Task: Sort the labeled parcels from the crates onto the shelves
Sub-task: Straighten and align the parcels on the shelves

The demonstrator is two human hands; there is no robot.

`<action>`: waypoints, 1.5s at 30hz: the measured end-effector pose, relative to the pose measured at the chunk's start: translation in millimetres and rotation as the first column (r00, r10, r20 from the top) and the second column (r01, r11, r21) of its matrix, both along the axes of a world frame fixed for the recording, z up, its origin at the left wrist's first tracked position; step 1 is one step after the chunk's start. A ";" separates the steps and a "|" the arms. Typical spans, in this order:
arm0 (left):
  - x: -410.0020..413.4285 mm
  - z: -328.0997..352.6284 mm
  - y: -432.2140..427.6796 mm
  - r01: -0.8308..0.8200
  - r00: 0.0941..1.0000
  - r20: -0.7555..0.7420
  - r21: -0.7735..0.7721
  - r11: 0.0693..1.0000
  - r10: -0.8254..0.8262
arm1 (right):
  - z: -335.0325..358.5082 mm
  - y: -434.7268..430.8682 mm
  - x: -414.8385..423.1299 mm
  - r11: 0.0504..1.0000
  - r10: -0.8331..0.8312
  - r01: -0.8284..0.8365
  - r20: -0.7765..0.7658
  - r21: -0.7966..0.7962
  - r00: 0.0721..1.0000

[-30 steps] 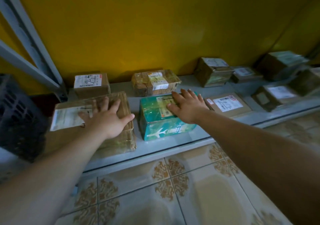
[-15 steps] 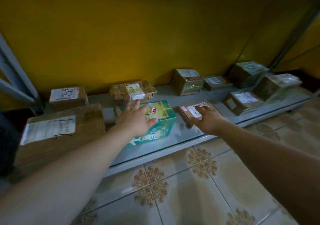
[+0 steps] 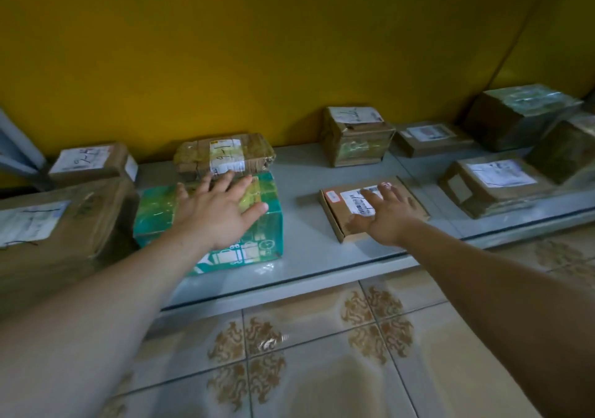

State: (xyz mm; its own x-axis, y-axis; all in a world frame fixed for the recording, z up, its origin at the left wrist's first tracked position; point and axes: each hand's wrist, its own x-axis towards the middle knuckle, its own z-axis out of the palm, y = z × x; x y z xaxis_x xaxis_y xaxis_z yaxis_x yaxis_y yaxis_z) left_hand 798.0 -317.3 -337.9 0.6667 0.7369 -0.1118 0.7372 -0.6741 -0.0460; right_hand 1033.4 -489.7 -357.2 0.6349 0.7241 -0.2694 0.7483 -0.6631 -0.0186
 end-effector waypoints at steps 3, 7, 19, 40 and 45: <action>-1.0 -4.3 -0.6 -0.027 1.000 0.008 0.003 1.000 0.027 | -20.8 6.0 6.0 0.999 0.006 -0.006 0.013 -0.043 1.000; -0.6 -1.8 -3.8 -0.046 0.998 0.035 -0.012 0.999 0.047 | -47.4 7.0 -6.9 0.999 0.027 -0.027 -0.013 -0.039 1.000; 17.6 9.4 4.2 -0.176 0.981 0.047 -0.162 0.971 0.186 | -46.1 22.7 10.4 0.989 0.065 -0.058 -0.044 0.139 0.997; 20.0 3.2 -0.5 -0.204 0.979 0.011 -0.057 0.977 0.205 | -16.7 156.5 114.3 0.927 -0.006 -0.059 0.171 0.371 0.985; 20.0 3.7 -2.1 -0.208 0.978 0.006 -0.052 0.977 0.209 | -13.8 162.0 99.7 0.914 0.012 -0.092 0.200 0.396 0.980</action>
State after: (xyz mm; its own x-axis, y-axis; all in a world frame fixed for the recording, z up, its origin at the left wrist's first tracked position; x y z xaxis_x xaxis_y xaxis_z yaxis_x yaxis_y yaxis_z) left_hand 818.0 -319.5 -334.2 0.5007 0.8532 -0.1459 0.8620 -0.5069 -0.0064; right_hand 1133.0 -327.8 -371.0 0.6035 0.7786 0.1719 0.7973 -0.5895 -0.1296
